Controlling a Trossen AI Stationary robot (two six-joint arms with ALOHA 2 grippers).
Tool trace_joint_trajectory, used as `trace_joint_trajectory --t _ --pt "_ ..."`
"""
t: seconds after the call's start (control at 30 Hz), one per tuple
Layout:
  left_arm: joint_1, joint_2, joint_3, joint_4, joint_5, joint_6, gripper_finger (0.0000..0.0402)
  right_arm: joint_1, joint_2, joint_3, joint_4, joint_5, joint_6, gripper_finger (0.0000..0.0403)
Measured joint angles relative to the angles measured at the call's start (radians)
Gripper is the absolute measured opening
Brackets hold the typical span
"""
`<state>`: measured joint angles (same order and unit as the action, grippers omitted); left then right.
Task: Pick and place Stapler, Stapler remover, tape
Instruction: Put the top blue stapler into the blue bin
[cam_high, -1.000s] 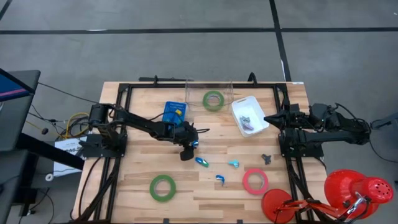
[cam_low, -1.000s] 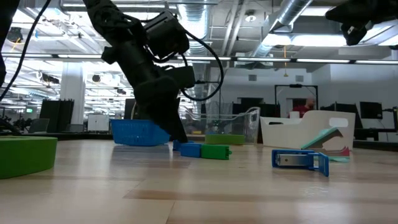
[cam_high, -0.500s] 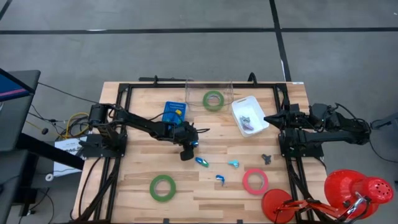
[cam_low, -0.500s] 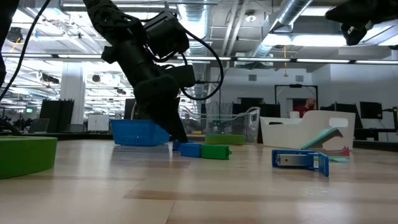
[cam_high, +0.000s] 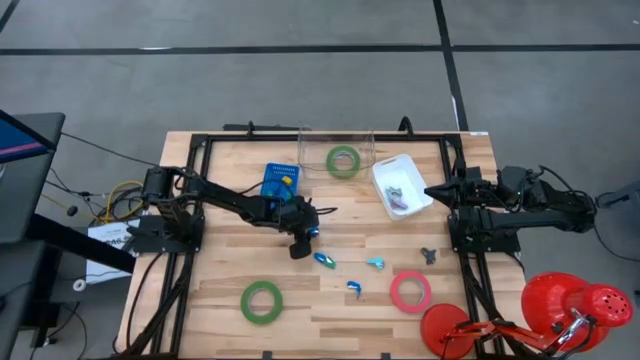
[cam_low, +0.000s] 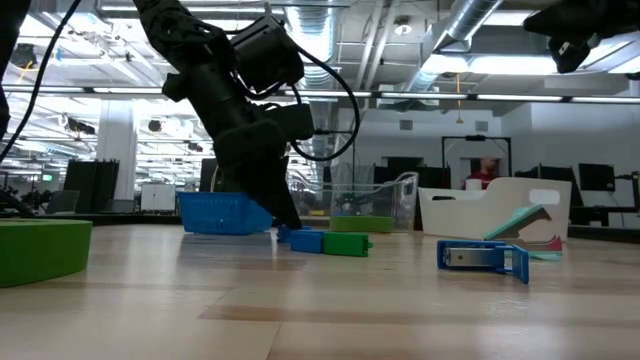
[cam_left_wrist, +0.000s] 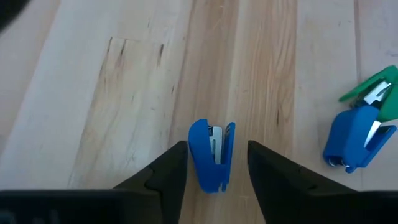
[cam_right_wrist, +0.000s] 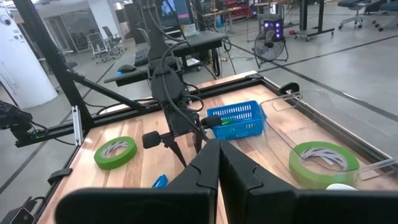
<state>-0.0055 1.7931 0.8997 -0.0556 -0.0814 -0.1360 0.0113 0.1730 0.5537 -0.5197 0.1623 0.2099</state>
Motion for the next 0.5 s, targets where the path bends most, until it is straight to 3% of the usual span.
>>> trace_joint_trajectory --t 0.27,0.5 --pt "-0.005 0.001 0.000 -0.017 -0.002 0.014 0.0234 0.000 0.000 0.000 -0.018 0.000 0.000 0.0000" --pt "-0.004 0.007 0.001 -0.033 -0.051 0.036 0.0239 0.000 0.000 0.000 -0.028 0.000 0.000 0.0000"
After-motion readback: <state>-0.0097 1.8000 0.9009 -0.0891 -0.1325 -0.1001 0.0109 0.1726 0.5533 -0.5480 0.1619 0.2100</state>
